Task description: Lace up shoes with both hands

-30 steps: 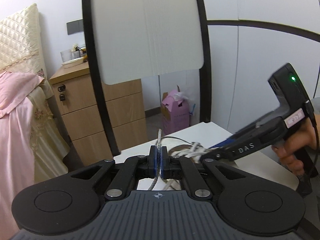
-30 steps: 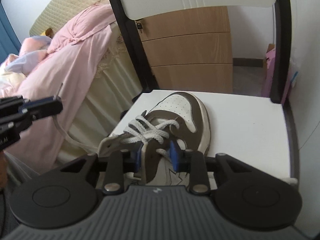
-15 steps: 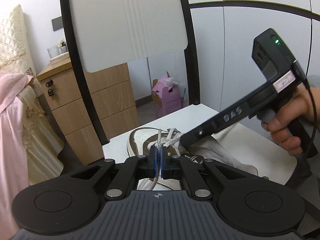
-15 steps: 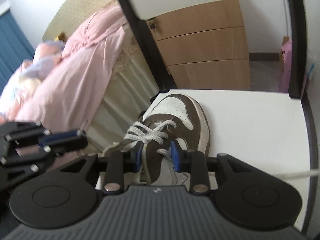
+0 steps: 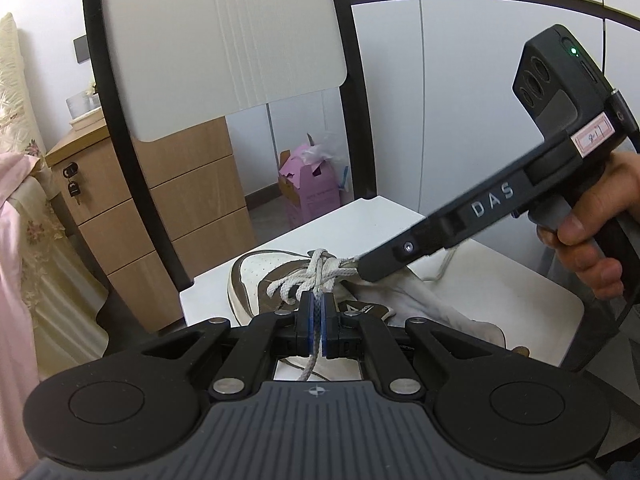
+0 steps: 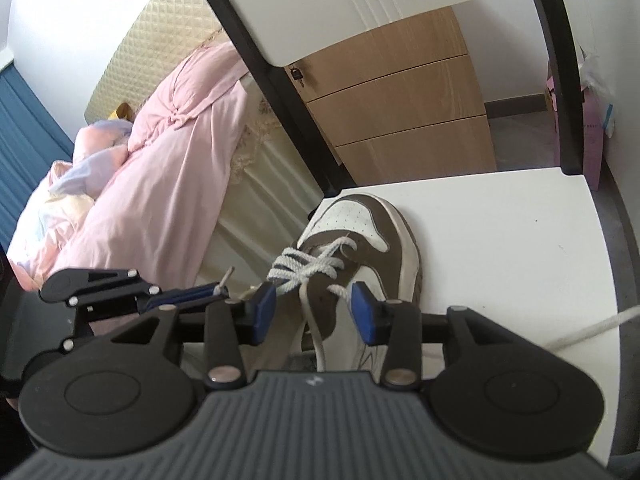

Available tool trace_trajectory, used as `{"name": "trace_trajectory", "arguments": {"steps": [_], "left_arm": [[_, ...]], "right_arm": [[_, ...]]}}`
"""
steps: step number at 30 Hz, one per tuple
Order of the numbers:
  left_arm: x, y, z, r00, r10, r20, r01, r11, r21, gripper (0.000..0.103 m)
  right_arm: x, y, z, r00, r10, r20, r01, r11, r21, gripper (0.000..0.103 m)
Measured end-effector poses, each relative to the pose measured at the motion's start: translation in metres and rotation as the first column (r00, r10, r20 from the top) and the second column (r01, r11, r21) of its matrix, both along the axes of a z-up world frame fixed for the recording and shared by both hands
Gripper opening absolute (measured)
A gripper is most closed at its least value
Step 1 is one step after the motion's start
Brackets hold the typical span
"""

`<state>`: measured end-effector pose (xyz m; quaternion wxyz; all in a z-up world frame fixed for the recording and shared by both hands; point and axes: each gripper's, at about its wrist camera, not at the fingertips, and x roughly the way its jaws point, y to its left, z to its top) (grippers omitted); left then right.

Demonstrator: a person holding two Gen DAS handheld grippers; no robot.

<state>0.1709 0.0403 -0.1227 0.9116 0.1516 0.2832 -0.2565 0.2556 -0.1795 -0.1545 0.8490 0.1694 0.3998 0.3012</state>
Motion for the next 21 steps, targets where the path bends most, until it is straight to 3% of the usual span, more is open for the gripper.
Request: {"name": "trace_trajectory", "arguments": {"steps": [9,16,21], "left_arm": [[0.005,0.000,0.001,0.999,-0.034,0.024,0.033,0.999,0.018,0.004],[0.005,-0.006,0.001,0.991,-0.124,0.049,0.121,0.990,0.070,0.004],[0.005,-0.013,-0.003,0.977,-0.202,0.073,0.191,0.972,0.133,0.006]], "right_arm": [[0.000,-0.006,-0.005,0.999,-0.029,-0.019,0.029,1.000,0.002,0.043],[0.006,-0.035,-0.018,0.977,-0.131,-0.171,0.170,0.957,0.235,0.043],[0.005,-0.047,-0.020,0.963,-0.165,-0.211,0.225,0.926,0.302,0.044]]}}
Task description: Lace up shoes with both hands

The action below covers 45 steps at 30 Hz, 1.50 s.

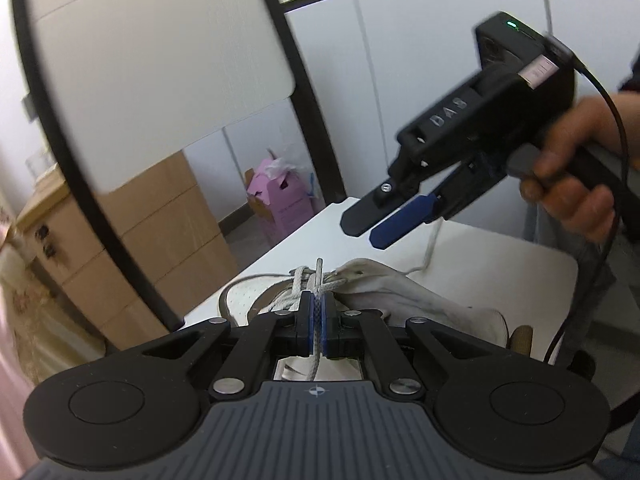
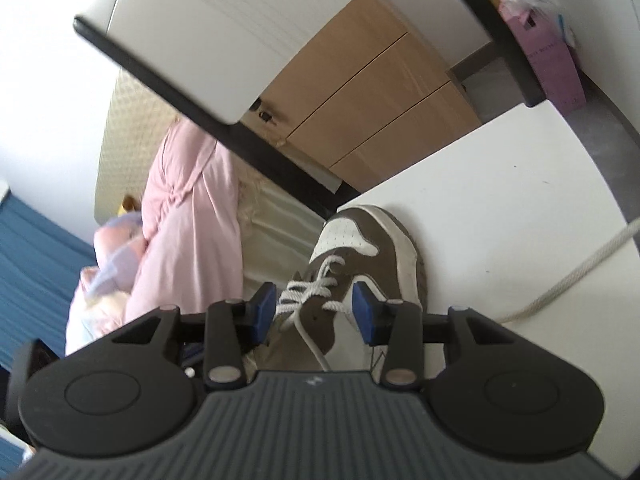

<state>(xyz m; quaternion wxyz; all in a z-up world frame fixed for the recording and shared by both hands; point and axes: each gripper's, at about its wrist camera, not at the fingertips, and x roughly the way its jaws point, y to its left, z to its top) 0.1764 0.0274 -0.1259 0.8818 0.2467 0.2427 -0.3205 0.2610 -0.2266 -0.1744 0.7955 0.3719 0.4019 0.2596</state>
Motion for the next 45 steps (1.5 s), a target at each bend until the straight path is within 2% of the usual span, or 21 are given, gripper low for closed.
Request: {"name": "trace_trajectory", "arguments": {"steps": [9,16,20,23,26,29,31,34,39,45], "left_arm": [[0.001,-0.017,-0.011,0.994,-0.104,0.028,0.100,0.989,0.112,0.006],[0.014,-0.031,-0.021,0.991,-0.122,-0.053,0.128,0.984,0.126,0.005],[0.019,-0.037,-0.026,0.988,-0.132,-0.074,0.141,0.980,0.139,0.005],[0.020,-0.029,-0.018,0.991,-0.117,-0.071,0.122,0.990,0.074,0.005],[0.018,-0.015,-0.002,0.995,-0.090,-0.050,0.089,0.996,-0.024,0.005],[0.015,0.004,0.013,0.998,-0.054,-0.018,0.051,0.993,-0.109,0.005],[0.014,0.016,0.018,1.000,-0.027,0.001,0.027,0.990,-0.139,0.005],[0.015,0.019,0.017,1.000,-0.011,0.007,0.012,0.990,-0.138,0.005],[0.016,0.004,0.007,0.998,-0.059,-0.003,0.058,0.995,-0.087,0.005],[0.012,0.003,0.010,0.998,-0.064,-0.001,0.064,0.993,-0.097,0.005]], "right_arm": [[0.007,-0.005,-0.008,0.998,-0.011,-0.057,0.013,0.999,0.033,0.044],[0.008,-0.011,-0.013,0.997,-0.006,-0.078,0.010,0.999,0.047,0.044],[0.007,-0.014,-0.009,0.999,0.003,-0.055,-0.001,0.999,0.047,0.045],[0.006,-0.007,-0.001,0.999,0.052,-0.007,-0.052,0.999,0.000,0.045],[0.004,-0.001,0.007,0.997,0.075,0.036,-0.074,0.997,-0.024,0.045],[0.005,-0.004,0.007,0.998,0.053,0.039,-0.052,0.999,-0.012,0.045],[0.005,-0.004,0.009,0.998,0.046,0.050,-0.046,0.999,-0.002,0.045],[0.007,0.000,0.011,0.995,0.061,0.082,-0.066,0.996,0.058,0.045],[0.012,0.004,0.014,0.991,0.076,0.110,-0.099,0.972,0.213,0.044],[0.017,0.011,0.010,0.990,0.117,0.078,-0.132,0.964,0.233,0.037]]}}
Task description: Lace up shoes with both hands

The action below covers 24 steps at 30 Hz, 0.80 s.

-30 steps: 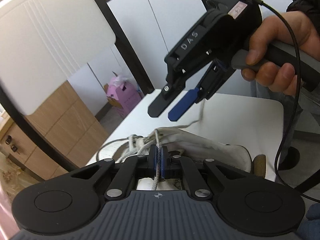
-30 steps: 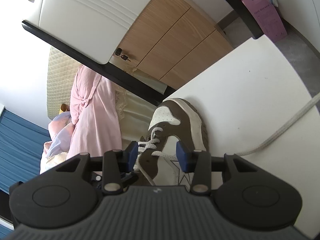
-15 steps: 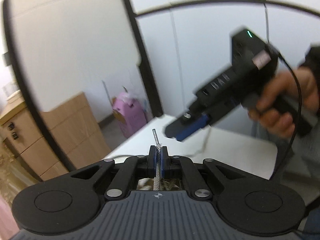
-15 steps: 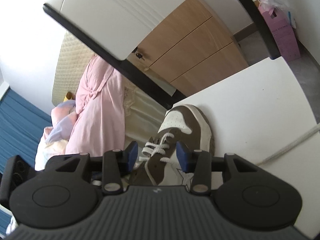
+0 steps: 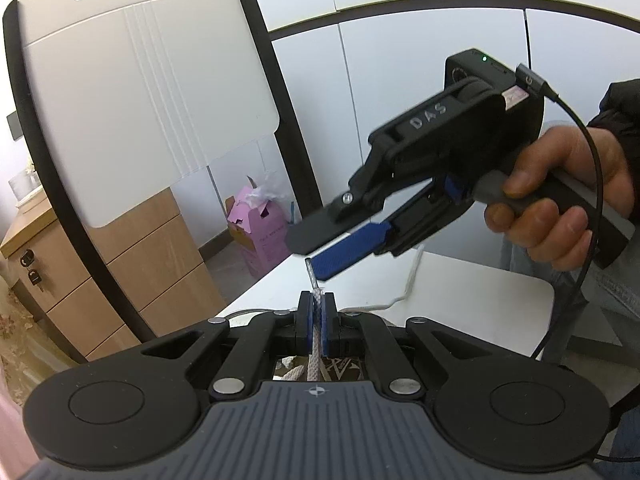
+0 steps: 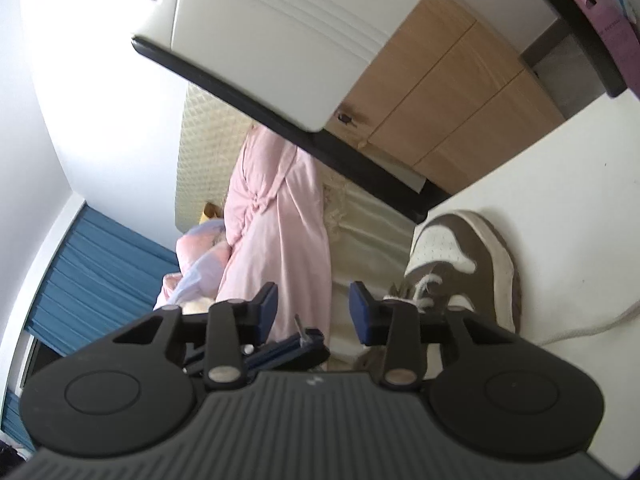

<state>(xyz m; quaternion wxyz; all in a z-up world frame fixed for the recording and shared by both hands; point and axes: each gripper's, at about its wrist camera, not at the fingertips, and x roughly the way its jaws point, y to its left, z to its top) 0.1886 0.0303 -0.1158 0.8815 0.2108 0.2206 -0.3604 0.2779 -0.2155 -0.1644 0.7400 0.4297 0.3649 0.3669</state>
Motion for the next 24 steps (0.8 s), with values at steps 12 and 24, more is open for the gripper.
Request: {"name": "trace_trajectory", "arguments": {"steps": [12,24], "left_arm": [[-0.013,0.007,0.006,0.999,0.027,0.016,-0.027,0.999,-0.023,0.016],[-0.012,0.014,0.007,1.000,0.021,-0.005,-0.022,0.997,-0.075,0.003]], "right_arm": [[0.001,-0.002,-0.006,0.999,-0.018,-0.037,0.019,0.999,0.040,0.003],[0.001,-0.003,-0.010,0.998,0.008,-0.067,-0.001,0.994,0.110,0.005]]}}
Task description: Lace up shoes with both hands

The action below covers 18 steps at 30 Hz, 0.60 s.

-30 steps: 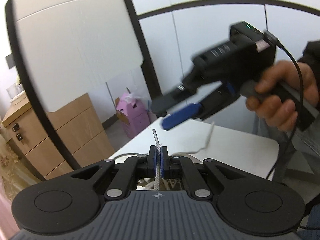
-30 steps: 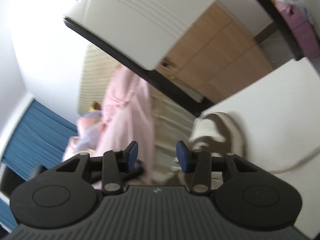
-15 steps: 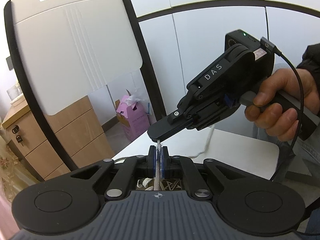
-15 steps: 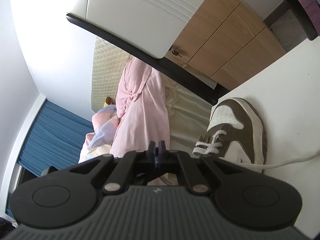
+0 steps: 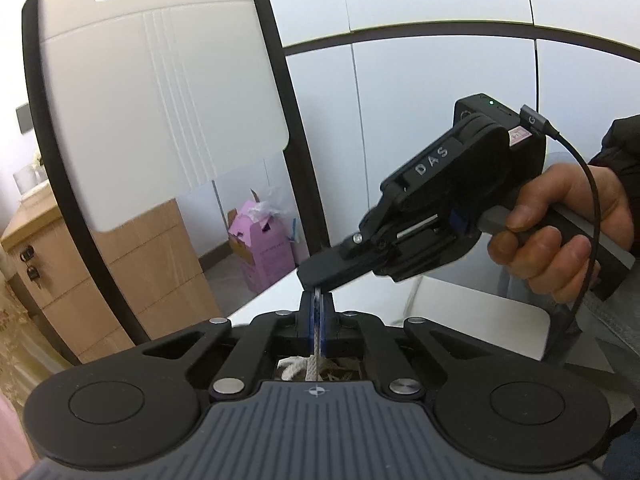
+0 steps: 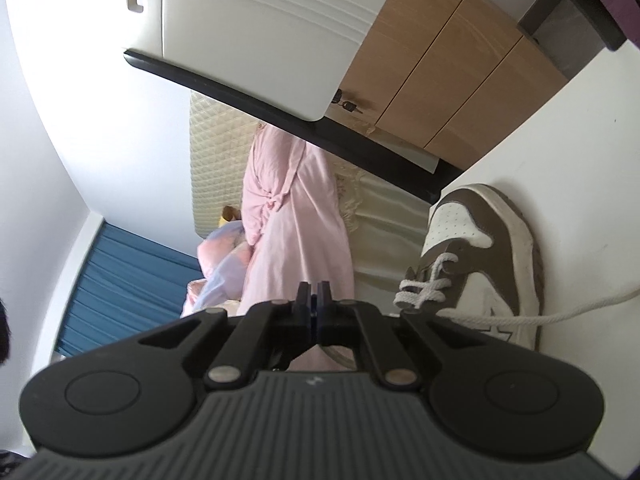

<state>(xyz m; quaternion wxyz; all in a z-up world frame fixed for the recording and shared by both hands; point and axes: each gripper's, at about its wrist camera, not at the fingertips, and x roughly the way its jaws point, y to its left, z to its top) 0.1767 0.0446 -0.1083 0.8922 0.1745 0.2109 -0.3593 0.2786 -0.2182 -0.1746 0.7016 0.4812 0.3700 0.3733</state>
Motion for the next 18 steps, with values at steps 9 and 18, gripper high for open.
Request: {"name": "trace_trajectory", "arguments": {"steps": [9,18], "left_arm": [[0.008,0.006,-0.010,1.000,0.029,-0.007,-0.028,0.997,0.078,0.003],[0.015,-0.007,-0.031,0.999,-0.033,-0.019,0.036,0.978,0.203,0.003]], "right_arm": [[-0.006,-0.001,0.019,0.995,-0.012,0.096,0.036,0.968,-0.248,0.018],[-0.017,0.031,0.023,0.976,0.131,0.174,-0.006,0.814,-0.581,0.030]]}}
